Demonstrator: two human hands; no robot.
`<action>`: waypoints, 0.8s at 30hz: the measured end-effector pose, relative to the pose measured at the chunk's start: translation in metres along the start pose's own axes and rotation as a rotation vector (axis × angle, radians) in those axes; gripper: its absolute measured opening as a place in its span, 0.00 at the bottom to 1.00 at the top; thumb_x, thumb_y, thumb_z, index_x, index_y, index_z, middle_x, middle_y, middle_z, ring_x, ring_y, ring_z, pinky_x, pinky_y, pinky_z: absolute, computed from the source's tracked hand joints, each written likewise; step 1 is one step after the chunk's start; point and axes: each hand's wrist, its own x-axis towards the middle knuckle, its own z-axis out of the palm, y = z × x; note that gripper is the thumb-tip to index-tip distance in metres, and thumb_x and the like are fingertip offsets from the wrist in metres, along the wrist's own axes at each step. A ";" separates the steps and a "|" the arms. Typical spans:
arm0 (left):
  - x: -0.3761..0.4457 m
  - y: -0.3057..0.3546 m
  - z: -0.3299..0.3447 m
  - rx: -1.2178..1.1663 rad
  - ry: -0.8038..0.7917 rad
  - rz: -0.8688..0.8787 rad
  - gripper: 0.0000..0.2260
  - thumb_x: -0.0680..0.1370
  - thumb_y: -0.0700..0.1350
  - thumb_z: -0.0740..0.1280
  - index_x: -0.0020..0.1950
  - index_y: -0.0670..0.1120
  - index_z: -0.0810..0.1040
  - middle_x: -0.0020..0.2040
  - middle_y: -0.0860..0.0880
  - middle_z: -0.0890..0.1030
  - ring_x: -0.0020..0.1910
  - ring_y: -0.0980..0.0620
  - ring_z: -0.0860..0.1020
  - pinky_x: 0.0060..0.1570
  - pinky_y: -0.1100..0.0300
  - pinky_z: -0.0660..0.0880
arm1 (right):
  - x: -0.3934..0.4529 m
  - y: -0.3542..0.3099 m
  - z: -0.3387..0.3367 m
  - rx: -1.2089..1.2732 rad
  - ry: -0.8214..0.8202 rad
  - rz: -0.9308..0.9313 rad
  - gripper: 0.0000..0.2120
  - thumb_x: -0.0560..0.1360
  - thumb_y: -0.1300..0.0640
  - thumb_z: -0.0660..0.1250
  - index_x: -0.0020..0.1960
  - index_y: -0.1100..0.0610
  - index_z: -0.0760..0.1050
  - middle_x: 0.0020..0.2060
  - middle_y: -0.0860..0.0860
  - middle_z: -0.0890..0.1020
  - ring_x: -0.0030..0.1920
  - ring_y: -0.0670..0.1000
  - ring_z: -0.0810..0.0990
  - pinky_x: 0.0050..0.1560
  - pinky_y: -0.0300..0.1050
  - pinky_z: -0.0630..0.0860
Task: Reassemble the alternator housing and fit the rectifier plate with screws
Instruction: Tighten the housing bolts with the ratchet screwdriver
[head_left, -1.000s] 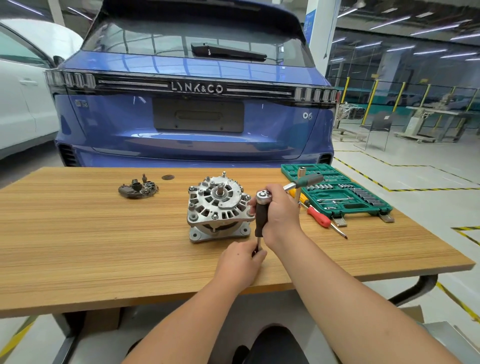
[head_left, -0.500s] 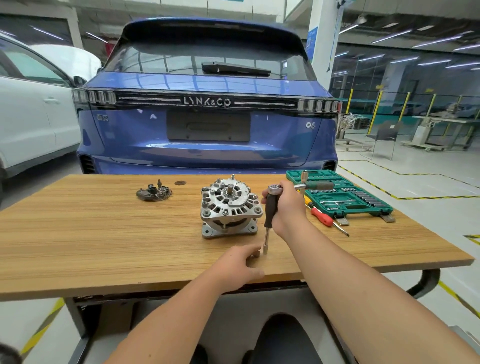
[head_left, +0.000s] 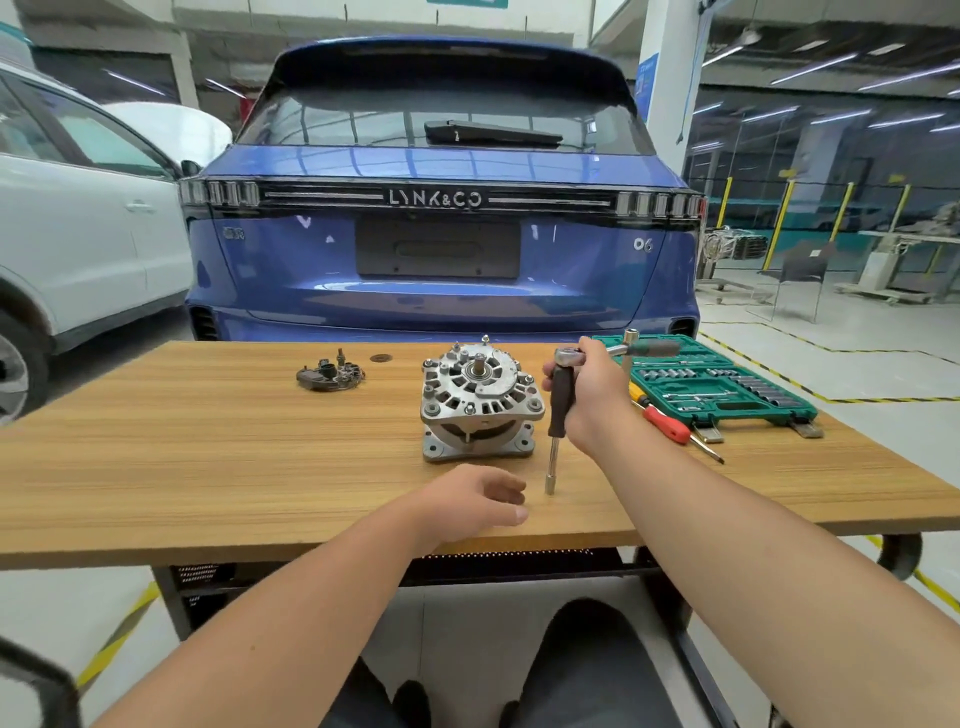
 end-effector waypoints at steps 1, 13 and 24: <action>0.002 0.004 -0.009 -0.018 0.016 0.001 0.16 0.79 0.51 0.73 0.67 0.55 0.79 0.58 0.59 0.84 0.56 0.60 0.81 0.56 0.60 0.77 | 0.004 0.000 0.002 -0.009 0.003 -0.004 0.13 0.80 0.47 0.61 0.51 0.56 0.77 0.29 0.52 0.83 0.31 0.51 0.79 0.37 0.45 0.76; 0.069 0.069 -0.138 0.214 0.550 0.127 0.13 0.77 0.56 0.73 0.59 0.55 0.77 0.53 0.58 0.82 0.46 0.59 0.81 0.40 0.59 0.78 | 0.038 -0.103 0.096 0.041 -0.166 -0.180 0.12 0.80 0.56 0.57 0.38 0.54 0.66 0.22 0.52 0.70 0.20 0.51 0.65 0.24 0.38 0.61; 0.142 0.050 -0.146 0.088 0.268 -0.267 0.30 0.82 0.68 0.53 0.71 0.48 0.75 0.64 0.44 0.81 0.61 0.43 0.80 0.61 0.46 0.76 | 0.088 -0.101 0.147 0.118 -0.323 -0.248 0.09 0.79 0.59 0.57 0.40 0.58 0.67 0.22 0.54 0.69 0.22 0.51 0.63 0.24 0.41 0.62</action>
